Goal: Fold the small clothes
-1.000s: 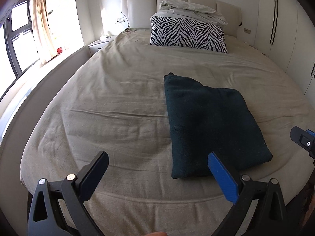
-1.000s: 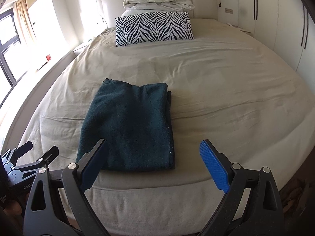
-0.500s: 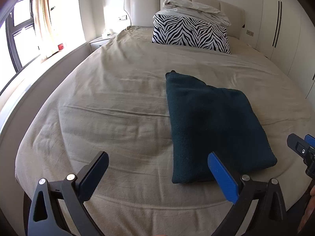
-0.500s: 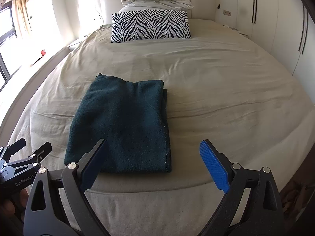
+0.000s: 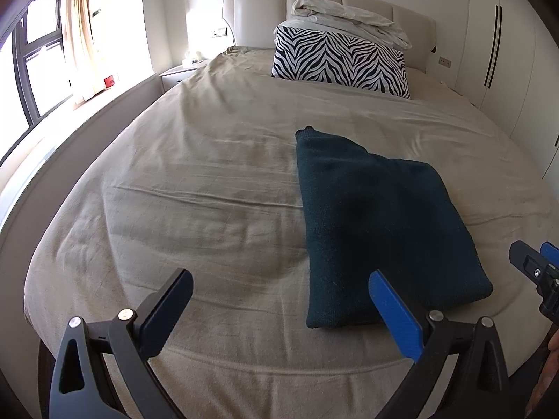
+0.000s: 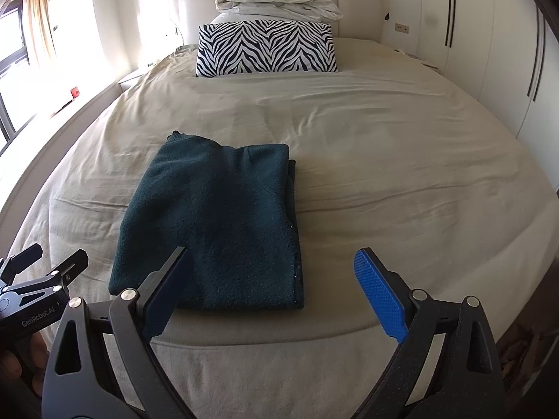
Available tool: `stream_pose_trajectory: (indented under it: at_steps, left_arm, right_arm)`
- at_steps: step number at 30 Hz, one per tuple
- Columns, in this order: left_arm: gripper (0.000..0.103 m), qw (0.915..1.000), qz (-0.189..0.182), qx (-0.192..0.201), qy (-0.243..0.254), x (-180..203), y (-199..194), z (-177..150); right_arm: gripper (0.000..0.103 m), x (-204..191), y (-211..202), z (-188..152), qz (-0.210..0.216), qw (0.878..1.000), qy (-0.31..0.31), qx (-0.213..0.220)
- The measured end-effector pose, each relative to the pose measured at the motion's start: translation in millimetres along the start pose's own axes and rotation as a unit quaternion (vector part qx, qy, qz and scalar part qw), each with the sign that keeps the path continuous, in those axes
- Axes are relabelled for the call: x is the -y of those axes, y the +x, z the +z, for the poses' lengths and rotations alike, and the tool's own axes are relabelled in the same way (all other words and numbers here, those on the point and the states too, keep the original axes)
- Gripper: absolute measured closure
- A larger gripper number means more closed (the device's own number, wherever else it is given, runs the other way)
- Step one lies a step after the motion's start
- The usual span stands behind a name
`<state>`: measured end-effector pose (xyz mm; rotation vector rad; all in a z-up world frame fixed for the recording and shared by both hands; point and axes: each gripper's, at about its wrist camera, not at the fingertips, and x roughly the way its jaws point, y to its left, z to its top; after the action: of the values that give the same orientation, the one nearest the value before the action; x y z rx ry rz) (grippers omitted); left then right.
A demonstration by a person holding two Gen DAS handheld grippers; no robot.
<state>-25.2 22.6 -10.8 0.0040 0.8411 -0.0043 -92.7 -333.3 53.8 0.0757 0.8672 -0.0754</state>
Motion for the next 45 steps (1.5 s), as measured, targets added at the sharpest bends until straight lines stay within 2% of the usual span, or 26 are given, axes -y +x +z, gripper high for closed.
stream_pose_trajectory:
  at_steps: [45]
  left_arm:
    - [0.0, 1.0, 0.002, 0.004, -0.002, 2.2, -3.5, -0.5]
  right_arm:
    - [0.009, -5.2, 0.6, -4.2, -0.002, 1.0, 0.0, 0.006]
